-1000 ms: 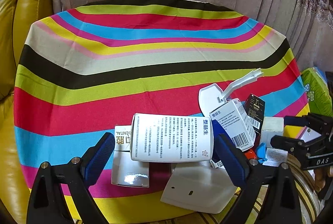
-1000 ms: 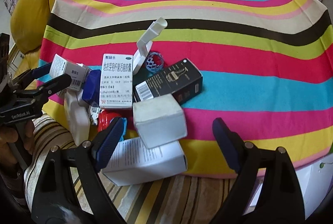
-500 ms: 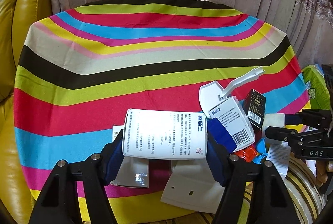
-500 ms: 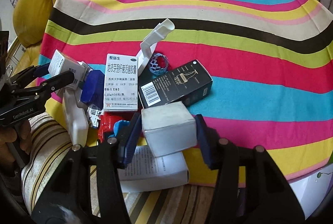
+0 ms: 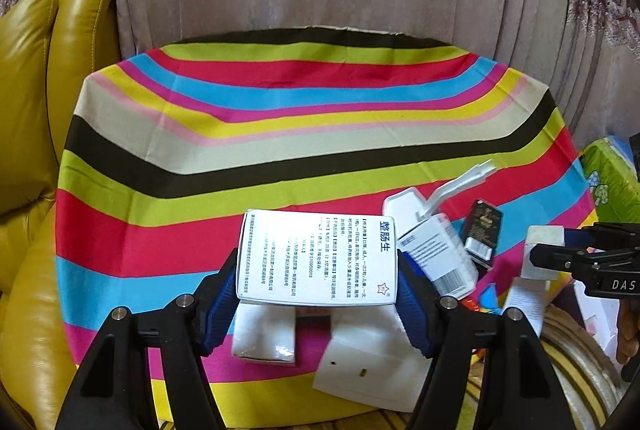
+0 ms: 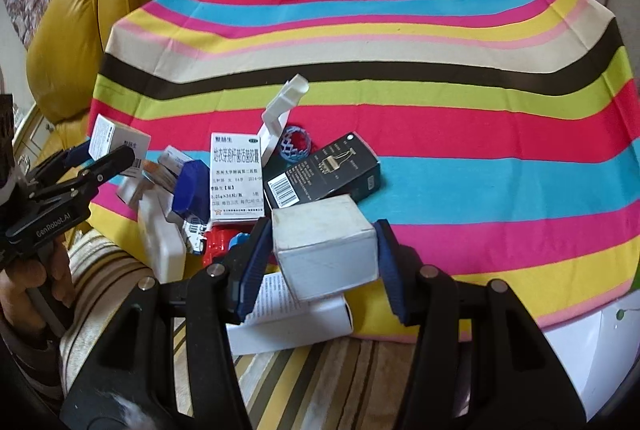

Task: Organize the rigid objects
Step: 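Carry labelled box with left tool while right tool carries cube box to purple box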

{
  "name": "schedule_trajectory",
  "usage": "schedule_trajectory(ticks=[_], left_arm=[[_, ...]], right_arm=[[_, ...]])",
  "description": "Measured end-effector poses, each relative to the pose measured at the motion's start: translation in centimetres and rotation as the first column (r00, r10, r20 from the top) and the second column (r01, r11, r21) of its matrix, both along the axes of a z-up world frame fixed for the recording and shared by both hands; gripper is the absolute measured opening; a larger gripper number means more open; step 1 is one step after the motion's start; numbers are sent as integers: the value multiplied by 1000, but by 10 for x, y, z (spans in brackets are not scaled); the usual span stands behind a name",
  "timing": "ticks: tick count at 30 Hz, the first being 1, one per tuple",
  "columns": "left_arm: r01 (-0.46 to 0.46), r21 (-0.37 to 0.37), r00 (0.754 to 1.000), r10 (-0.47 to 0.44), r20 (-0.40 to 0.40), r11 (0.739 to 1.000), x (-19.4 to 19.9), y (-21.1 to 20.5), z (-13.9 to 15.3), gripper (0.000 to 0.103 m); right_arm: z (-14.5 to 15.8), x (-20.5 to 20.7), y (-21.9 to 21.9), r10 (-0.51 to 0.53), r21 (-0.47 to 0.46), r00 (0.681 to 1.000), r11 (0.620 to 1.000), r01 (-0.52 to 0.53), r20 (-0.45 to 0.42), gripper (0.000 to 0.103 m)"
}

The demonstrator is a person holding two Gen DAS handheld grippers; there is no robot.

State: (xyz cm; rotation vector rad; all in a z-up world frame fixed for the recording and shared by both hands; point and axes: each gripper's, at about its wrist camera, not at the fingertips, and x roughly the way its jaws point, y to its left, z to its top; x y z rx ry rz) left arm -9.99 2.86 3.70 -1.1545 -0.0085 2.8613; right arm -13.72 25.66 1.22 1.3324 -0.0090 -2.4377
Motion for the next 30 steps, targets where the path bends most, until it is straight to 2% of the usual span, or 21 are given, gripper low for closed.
schedule_trajectory(ticks=[4, 9, 15, 19, 23, 30], left_arm=[[39, 14, 999, -38, -22, 999, 7, 16, 12, 70], [140, 22, 990, -139, -39, 990, 21, 53, 26, 70], [289, 14, 957, -289, -10, 957, 35, 110, 26, 70], [390, 55, 920, -391, 21, 919, 42, 147, 25, 70], [487, 122, 866, -496, 67, 865, 51, 189, 19, 70], [575, 168, 794, -596, 121, 801, 65, 239, 7, 70]], right_arm=[[9, 10, 11, -27, -20, 1000, 999, 27, -10, 56], [17, 25, 29, -61, -33, 998, 998, 60, -18, 56], [17, 46, 60, -121, -36, 993, 992, 121, -5, 56], [11, 62, 90, -188, -34, 982, 981, 189, 20, 56], [1, 77, 114, -252, -18, 967, 967, 253, 45, 56], [-9, 105, 173, -428, 4, 901, 904, 429, 75, 56]])
